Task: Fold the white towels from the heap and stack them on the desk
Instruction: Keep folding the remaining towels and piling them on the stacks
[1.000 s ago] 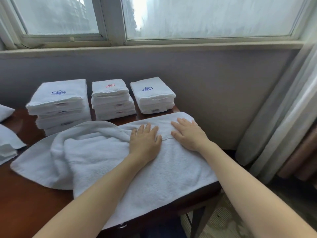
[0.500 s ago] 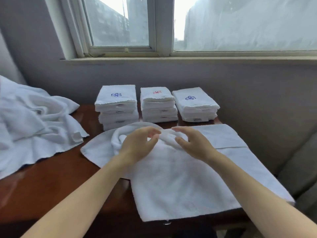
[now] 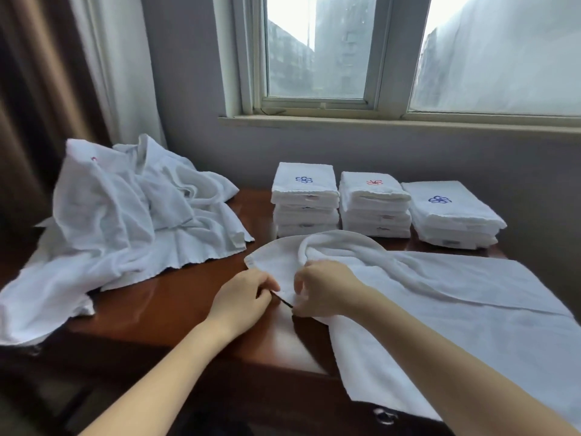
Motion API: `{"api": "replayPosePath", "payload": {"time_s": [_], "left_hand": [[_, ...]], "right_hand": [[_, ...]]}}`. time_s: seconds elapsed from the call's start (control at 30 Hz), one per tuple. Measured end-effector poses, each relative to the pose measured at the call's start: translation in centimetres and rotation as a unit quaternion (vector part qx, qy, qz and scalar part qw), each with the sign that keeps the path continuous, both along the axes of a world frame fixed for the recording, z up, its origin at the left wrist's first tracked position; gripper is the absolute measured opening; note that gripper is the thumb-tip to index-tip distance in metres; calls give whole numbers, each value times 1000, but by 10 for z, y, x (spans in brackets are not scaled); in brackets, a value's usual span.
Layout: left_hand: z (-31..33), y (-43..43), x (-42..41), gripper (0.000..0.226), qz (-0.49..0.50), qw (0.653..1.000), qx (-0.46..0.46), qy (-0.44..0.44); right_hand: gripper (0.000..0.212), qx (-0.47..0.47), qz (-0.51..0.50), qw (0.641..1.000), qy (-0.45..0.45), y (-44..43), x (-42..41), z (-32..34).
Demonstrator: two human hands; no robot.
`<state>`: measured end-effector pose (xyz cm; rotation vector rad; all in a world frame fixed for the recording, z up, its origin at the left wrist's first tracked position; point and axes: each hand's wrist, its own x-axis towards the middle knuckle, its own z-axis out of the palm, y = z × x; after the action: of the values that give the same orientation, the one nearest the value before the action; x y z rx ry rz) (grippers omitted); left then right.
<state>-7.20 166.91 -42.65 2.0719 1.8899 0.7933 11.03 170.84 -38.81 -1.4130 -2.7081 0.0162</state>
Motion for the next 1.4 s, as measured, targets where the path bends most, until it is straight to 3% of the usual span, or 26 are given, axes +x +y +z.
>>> {"api": "replayPosePath", "payload": {"time_s": [0.13,0.23,0.3,0.37,0.47,0.53,0.7,0.8,0.97,1.07,1.2,1.3,1.4], "left_hand": [[-5,-4,1,26,-15,999,26,-19],[-5,-2,0,25,2,999,14,-39],[-3,0,1,16,8,998,2,-67],[2,2,5,16,-17,986,-13,-168],[16,4,18,45,-102,934,-51,-338],[28,7,27,48,-124,919,-39,-371],[55,12,32,32,-80,946,15,-314],[70,9,24,41,-41,961,48,-269],[112,-7,-14,45,14,978,89,-188],[122,-17,-43,47,72,989,67,-106],[102,-27,-75,38,167,984,7,69],[77,-31,-93,12,228,940,-125,219],[56,-27,-95,31,240,920,-173,257]], "right_hand": [[23,48,3,997,-66,4,-9,-2],[24,43,9,998,-55,11,-10,-1],[29,-6,-22,998,57,14,-10,8],[27,-57,-58,970,231,19,-10,23],[17,-120,-78,883,447,25,-8,46],[12,-196,-67,800,563,27,-5,58],[9,-318,-61,588,741,36,1,80],[6,-345,-51,524,777,42,0,84],[12,-357,-18,514,779,39,-26,88],[9,-368,-10,538,758,34,-56,83],[10,-421,-31,616,665,28,-89,56],[9,-452,-47,704,546,23,-96,34],[12,-409,-44,750,518,27,-88,25]]}}
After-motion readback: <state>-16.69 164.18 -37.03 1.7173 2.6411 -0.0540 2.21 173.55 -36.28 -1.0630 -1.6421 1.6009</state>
